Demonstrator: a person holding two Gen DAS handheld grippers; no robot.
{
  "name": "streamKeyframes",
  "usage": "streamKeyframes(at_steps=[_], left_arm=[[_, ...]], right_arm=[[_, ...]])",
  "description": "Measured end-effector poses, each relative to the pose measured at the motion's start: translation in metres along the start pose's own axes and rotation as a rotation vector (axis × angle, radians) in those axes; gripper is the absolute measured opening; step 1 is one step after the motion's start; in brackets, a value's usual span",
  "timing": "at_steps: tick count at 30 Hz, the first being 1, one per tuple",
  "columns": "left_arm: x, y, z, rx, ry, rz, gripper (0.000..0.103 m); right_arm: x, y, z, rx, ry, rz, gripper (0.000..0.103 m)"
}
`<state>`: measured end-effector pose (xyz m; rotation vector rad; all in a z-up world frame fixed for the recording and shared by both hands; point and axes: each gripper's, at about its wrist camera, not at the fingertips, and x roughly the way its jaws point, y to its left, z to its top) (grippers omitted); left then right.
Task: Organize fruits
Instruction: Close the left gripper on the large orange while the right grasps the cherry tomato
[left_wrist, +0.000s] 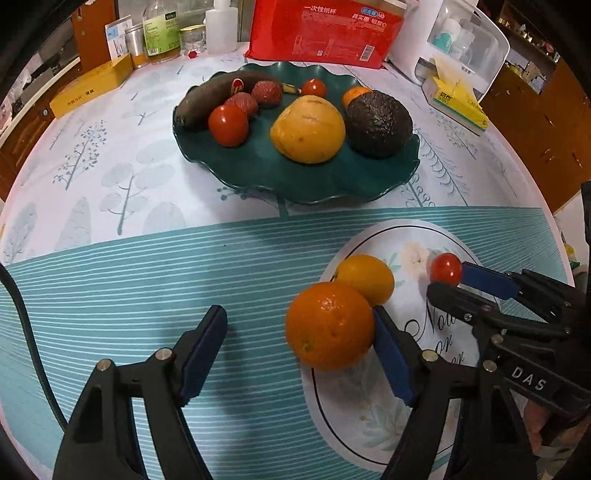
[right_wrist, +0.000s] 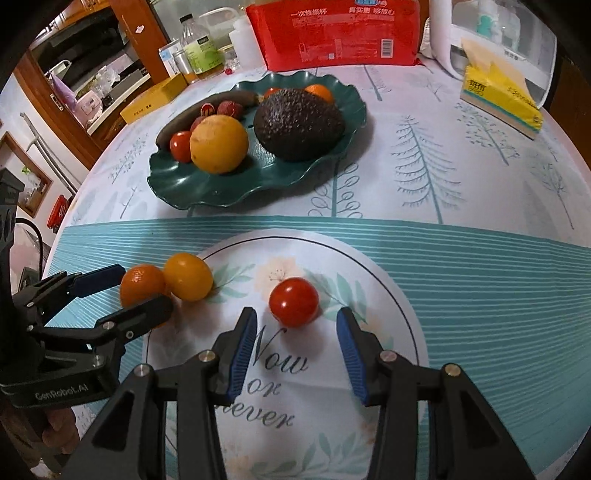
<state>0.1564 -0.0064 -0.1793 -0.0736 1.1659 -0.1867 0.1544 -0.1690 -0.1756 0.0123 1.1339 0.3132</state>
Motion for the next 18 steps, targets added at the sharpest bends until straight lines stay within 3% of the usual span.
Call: streamKeyframes(at_steps=[6,11,18], left_arm=[[0.001,-0.003,-0.003,0.004,-0.027,-0.024,0.061],[-0.001,-0.006,-0.008,-0.011,-0.044,-0.067,0.043],[-0.004,-0.01,-0.014,-0.011,-0.055,-0.059,0.042]], right_arm=[[0.002,0.005,-0.001,-0.044,-0.035,-0.031,0.041],[0.002,0.009,-0.004,-0.092,-0.057,-0.078,0.035],[0.003,0.014,-0.007,-0.132,-0.074,-0.125,0.028]])
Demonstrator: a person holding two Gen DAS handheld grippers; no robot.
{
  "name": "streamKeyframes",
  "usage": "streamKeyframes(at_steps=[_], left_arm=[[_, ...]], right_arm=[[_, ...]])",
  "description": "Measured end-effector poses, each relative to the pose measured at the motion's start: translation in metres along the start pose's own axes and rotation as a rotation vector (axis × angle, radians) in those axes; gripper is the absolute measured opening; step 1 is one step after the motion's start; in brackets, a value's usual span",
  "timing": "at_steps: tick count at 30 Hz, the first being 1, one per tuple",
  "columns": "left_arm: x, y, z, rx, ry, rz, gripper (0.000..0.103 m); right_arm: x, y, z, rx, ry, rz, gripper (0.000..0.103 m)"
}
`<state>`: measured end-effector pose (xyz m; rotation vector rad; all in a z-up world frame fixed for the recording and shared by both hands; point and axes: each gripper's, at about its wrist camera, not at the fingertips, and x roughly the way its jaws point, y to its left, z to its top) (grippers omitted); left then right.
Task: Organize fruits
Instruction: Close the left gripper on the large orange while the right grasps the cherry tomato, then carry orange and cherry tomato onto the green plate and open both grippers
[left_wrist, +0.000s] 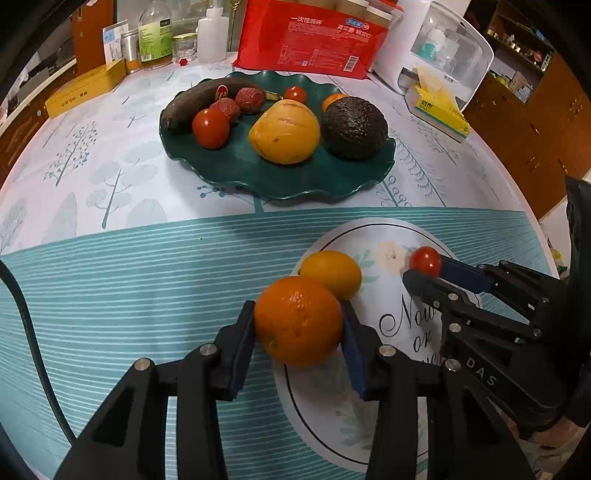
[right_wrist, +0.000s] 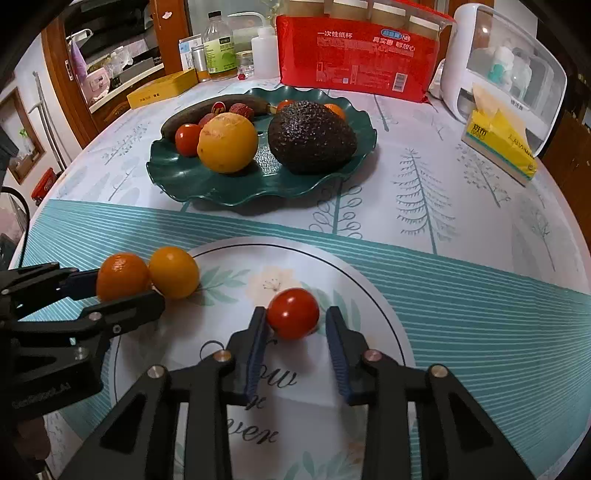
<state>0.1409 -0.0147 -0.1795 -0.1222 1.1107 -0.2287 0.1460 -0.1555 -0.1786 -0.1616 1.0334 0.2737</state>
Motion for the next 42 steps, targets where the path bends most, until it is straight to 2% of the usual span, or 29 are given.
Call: streamKeyframes(at_steps=[6,12,22,29,34,42], left_arm=[[-0.008,0.01,-0.006,-0.055,0.007,-0.016,0.041],[-0.029,0.015,-0.011,-0.087,-0.021,-0.024,0.041],[-0.076,0.009,-0.017,-0.091,-0.075,-0.017,0.041],[-0.104,-0.012,-0.017,-0.036,-0.05,0.017,0.041],[-0.135,-0.033,-0.005,0.056,-0.052,0.042,0.041],[-0.198,-0.042,0.05,0.15,-0.125,0.074,0.042]], right_arm=[[0.0,0.001,0.001,-0.006,0.01,-0.003,0.026],[-0.007,0.005,0.0,0.002,0.018,0.015,0.026],[-0.053,0.013,-0.001,0.011,-0.034,0.068,0.026],[-0.096,0.007,0.006,0.031,-0.087,0.104,0.026],[-0.13,0.005,0.018,0.02,-0.12,0.108,0.026],[-0.19,-0.002,0.061,-0.027,-0.189,0.099,0.026]])
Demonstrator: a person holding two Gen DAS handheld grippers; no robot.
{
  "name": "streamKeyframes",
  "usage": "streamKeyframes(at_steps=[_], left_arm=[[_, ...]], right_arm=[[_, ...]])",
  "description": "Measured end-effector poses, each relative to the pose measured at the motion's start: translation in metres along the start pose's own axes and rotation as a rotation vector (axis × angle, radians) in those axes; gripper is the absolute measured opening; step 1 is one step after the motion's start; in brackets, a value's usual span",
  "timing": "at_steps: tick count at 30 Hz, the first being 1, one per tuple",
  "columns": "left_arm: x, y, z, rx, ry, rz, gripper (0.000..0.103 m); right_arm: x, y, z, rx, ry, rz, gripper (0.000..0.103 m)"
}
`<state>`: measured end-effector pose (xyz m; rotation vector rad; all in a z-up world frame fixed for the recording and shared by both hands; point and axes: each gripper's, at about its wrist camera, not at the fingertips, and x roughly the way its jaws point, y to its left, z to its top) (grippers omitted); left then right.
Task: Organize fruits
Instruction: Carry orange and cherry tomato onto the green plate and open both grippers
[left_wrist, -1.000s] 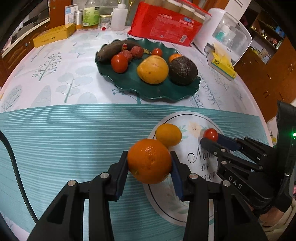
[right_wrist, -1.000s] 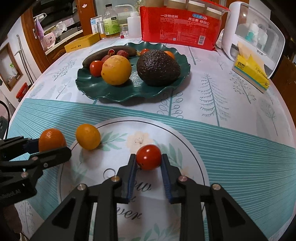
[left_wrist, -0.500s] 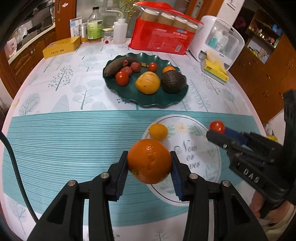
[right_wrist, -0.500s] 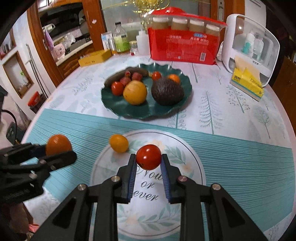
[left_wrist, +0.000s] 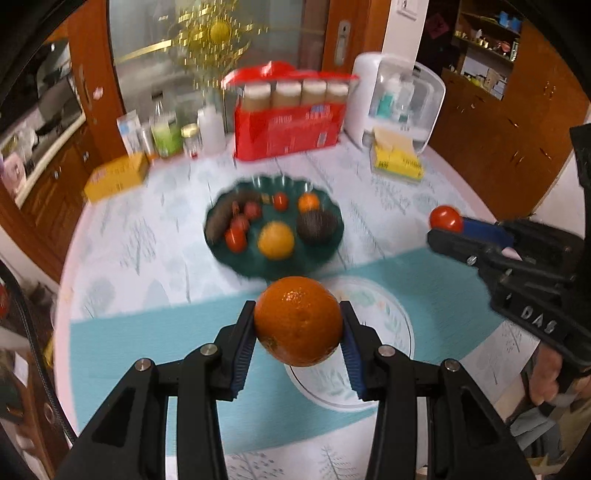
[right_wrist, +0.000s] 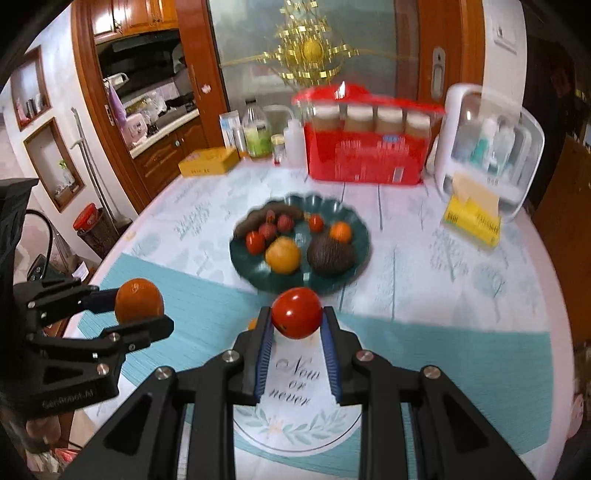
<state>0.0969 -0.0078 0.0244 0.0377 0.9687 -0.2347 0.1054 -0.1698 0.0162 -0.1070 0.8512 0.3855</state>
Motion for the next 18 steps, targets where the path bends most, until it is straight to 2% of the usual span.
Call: streamKeyframes(at_steps=[5,10,14,18], left_arm=[[-0.025,0.009,0.056,0.047,-0.048,0.043,0.042],[-0.033,0.02,0.111,0.076,-0.086,0.095,0.042],[-0.013,0.03,0.145,0.093,-0.082,0.119,0.042],[0.034,0.041,0.163,0.091,-0.034,0.114,0.042]], right_arm=[[-0.038,-0.005,0.061,-0.065,-0.095,-0.045,0.026],[-0.054,-0.006,0.118,-0.111,-0.175,-0.098,0.026],[-0.037,-0.006,0.148,-0.128,-0.182,-0.114,0.026],[0.006,-0.01,0.161,-0.131,-0.145,-0.12,0.026]])
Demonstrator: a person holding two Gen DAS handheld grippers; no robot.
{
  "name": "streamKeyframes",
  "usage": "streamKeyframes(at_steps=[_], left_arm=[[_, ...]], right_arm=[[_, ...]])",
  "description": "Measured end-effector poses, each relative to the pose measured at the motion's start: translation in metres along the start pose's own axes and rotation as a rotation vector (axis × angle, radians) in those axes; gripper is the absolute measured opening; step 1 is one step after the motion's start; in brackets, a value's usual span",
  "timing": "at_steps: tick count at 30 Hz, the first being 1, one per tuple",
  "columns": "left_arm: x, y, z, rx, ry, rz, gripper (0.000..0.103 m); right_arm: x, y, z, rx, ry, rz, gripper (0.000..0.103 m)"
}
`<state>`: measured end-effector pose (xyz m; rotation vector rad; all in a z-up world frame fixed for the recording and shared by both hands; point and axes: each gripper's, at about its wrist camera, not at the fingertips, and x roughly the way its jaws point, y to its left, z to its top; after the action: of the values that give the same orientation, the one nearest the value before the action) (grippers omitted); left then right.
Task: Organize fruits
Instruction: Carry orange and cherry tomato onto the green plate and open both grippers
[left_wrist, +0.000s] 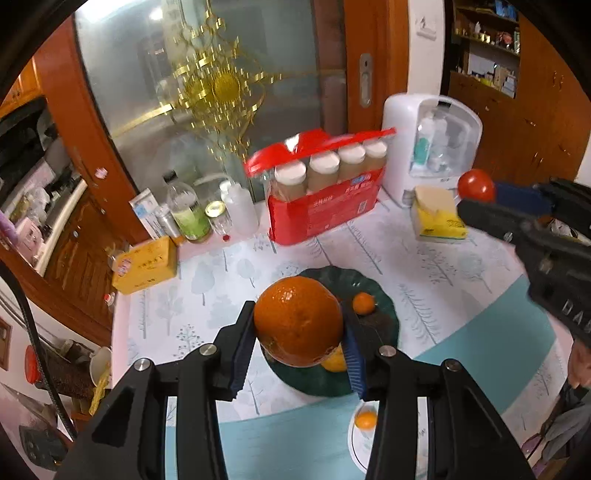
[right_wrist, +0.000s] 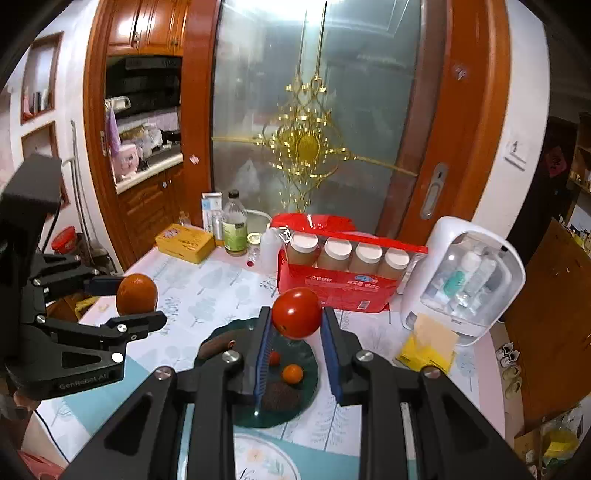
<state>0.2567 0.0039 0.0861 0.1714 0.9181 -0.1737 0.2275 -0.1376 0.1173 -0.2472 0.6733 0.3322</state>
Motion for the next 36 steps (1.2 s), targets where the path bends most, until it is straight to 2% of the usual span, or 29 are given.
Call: streamKeyframes(at_steps=[3,10,17,22,27,29,32,34,36], left_arm=[[0.046,0.005,0.001,-0.019,0.055,-0.037,0.042],[0.153,0.008,-0.014,-0.034,0.175,-0.119,0.042],[0.221,-0.002,-0.037,-0.07,0.269,-0.199,0.042],[0.245,-0.015,-0.046,-0.064,0.302,-0.223,0.042],[0.242,-0.018,-0.043,-0.055,0.266,-0.234,0.046],[0.238,-0.018,-0.041,-0.05,0.252,-0.226,0.055],[0.232,-0.018,-0.04,-0.04,0.234,-0.208,0.058],[0.227,-0.017,-0.04,-0.039,0.225,-0.21,0.065],[0.222,-0.015,-0.039,-0.036,0.214,-0.201,0.07]], right_arm=[[0.047,-0.001,-0.006,0.013,0.065,0.01,0.026],[0.16,-0.003,-0.048,0.064,0.239,0.07,0.026],[0.237,-0.007,-0.081,0.093,0.344,0.103,0.026],[0.269,-0.011,-0.096,0.109,0.388,0.134,0.026],[0.286,-0.017,-0.103,0.143,0.411,0.164,0.027],[0.292,-0.019,-0.104,0.169,0.433,0.188,0.027],[0.296,-0.021,-0.105,0.214,0.448,0.223,0.031],[0.295,-0.022,-0.104,0.228,0.441,0.234,0.033],[0.292,-0.023,-0.102,0.237,0.431,0.243,0.041]])
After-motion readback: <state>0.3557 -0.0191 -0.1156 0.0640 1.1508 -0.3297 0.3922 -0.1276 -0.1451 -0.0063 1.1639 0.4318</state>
